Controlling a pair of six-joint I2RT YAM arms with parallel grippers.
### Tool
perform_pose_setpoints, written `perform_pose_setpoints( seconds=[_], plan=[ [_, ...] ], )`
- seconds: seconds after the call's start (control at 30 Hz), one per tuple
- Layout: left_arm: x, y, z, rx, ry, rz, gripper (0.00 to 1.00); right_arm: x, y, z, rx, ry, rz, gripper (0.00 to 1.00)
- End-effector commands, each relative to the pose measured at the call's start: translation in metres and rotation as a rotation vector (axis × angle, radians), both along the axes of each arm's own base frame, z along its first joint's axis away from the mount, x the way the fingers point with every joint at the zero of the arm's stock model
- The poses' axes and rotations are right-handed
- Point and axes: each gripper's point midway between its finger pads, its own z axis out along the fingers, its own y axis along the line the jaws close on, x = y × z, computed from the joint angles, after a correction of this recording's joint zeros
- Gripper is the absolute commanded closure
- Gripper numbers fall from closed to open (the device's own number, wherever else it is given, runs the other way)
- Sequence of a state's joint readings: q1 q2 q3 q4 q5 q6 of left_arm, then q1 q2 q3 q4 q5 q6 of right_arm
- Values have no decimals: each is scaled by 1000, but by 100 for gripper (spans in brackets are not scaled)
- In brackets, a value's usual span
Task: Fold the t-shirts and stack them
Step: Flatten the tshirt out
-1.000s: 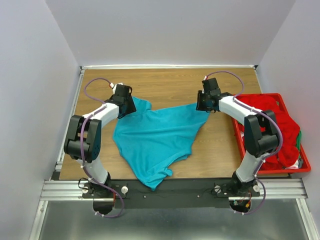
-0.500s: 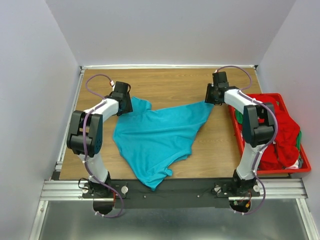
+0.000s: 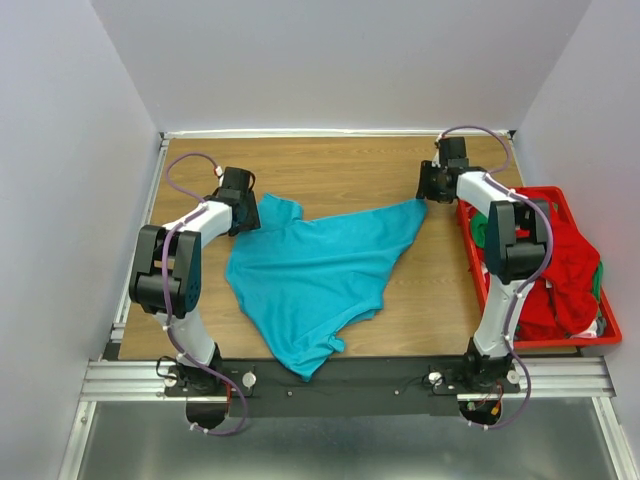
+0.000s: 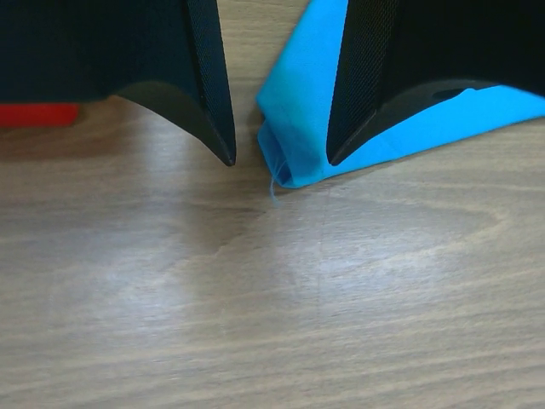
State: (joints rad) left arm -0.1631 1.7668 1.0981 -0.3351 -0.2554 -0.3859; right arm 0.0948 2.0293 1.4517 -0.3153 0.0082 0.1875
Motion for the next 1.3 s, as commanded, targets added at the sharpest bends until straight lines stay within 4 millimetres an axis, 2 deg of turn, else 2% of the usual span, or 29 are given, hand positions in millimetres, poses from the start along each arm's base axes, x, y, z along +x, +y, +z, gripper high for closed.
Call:
perform_pose_setpoints(
  seconds=[0.0,0.4,0.57,0.67,0.73,0.87,0.97,1.0,1.17,1.27],
  plan=[
    [2,3,7,-3,-27,-9,22,4,17,-8,103,17,126,45],
    [5,4,10,-6,-42,-17,22,-4,30,-36,213,82,223,49],
    [6,4,12,-7,-47,-21,22,-9,33,-35,237,88,238,53],
    [7,3,13,-11,-49,-24,22,-10,28,-33,230,86,227,54],
    [8,3,14,-18,-53,-25,22,-9,22,-33,220,83,211,57],
    [15,0,18,-37,-64,-30,22,-7,16,-31,208,77,195,72],
    [21,-4,22,-57,-69,-43,22,-8,18,-31,216,79,203,94],
    [22,-5,22,-60,-68,-47,23,-9,18,-32,219,82,199,98],
    [33,-11,22,-76,-64,-60,23,-10,20,-32,232,84,200,99],
    [43,-15,22,-87,-63,-70,27,-11,19,-33,229,88,196,99]
  ],
)
